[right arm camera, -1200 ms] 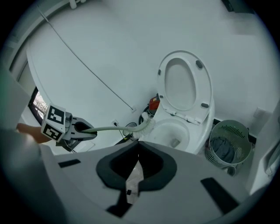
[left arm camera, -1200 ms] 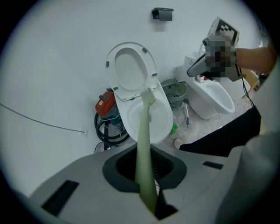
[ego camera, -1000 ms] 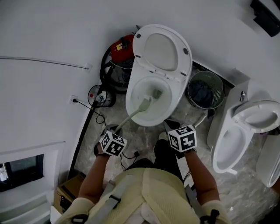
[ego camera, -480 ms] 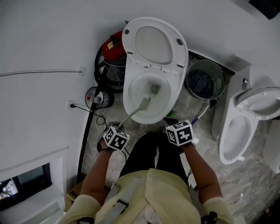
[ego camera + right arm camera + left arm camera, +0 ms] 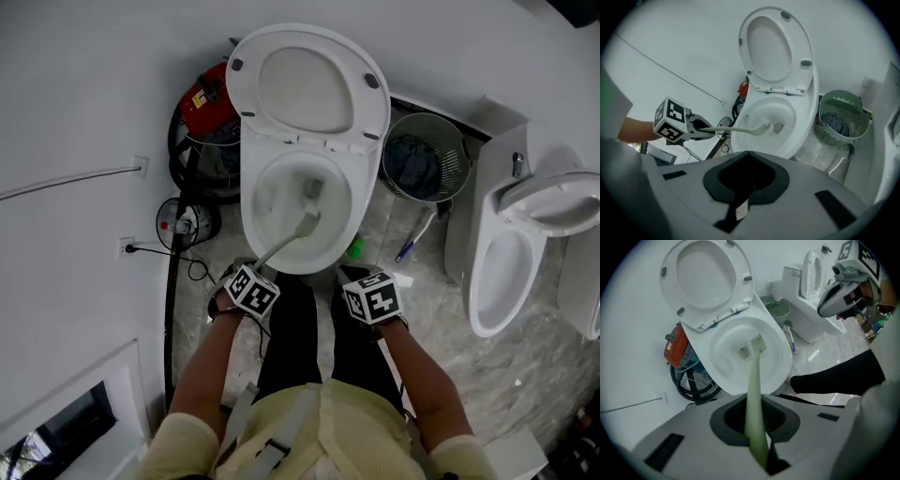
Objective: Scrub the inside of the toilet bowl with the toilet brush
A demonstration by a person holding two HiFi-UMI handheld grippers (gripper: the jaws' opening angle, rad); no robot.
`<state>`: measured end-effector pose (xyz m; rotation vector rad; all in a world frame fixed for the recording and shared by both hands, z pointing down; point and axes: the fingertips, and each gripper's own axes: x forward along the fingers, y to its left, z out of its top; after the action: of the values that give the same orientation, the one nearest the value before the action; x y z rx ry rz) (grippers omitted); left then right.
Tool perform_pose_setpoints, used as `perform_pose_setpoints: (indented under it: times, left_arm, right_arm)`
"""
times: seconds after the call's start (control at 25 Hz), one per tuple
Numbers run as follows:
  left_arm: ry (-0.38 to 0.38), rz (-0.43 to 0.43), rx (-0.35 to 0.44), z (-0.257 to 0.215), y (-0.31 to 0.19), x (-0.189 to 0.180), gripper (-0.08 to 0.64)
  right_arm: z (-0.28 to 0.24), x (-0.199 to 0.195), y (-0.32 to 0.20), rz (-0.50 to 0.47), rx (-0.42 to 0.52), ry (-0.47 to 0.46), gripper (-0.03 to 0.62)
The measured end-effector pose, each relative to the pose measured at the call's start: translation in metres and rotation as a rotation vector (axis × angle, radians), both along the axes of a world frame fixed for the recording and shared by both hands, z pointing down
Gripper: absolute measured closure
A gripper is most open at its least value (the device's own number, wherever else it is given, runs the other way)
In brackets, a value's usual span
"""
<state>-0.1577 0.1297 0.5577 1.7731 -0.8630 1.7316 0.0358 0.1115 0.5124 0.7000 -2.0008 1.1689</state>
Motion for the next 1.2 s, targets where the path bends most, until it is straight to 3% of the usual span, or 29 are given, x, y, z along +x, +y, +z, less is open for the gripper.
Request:
perform_pose_setpoints:
  times: [0.2, 0.44, 0.76, 1.2]
  left_arm:
    - [0.007, 0.007, -0.024, 0.031, -0.017, -0.013, 0.517]
    - [-0.019, 0.092, -0.052, 0.060, -0.035, -0.030, 0.518]
    - [-0.093, 0.252, -0.084, 0.092, -0.060, -0.047, 0.518]
    - [-0.133, 0.498, -0.137, 0.110, -0.065, -0.045, 0.518]
  right_arm:
    - [0.032, -0.016, -0.005, 0.073, -0.055, 0.012, 0.577]
    - [0.062, -0.040, -0.014, 0.140, -0.092, 0.019, 0.577]
    - [0.091, -0.067, -0.022, 0.166, -0.157, 0.046, 0.577]
    - [0.108, -0.079, -0.034, 0.176, -0.194, 0.077, 0.577]
